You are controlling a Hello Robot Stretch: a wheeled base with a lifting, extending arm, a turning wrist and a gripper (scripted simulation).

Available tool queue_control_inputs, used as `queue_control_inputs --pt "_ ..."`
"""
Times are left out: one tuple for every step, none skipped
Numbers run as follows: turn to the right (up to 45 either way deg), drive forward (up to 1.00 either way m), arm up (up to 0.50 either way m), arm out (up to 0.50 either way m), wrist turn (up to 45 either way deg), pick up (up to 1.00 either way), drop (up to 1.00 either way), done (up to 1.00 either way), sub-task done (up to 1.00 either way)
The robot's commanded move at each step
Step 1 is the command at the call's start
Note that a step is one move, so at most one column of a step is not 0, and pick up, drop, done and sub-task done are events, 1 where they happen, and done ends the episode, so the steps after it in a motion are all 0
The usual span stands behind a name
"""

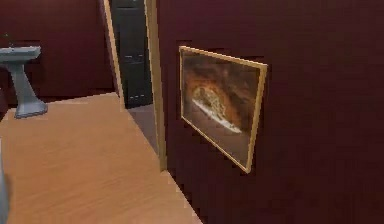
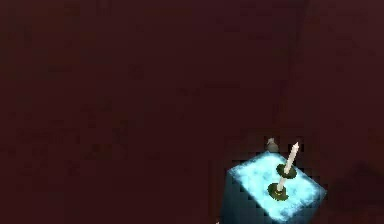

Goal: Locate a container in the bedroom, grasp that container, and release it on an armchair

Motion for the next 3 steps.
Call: queue_control_inputs --pt "3.0 0.00 0.00 0.00 0.0 0.00 0.00 0.00 0.00" --pt "0.0 0.40 0.00 0.00 0.0 0.00 0.00 0.00 0.00" --pt "-42.0 0.00 0.00 0.00 0.0 0.00 0.00 0.00 0.00"
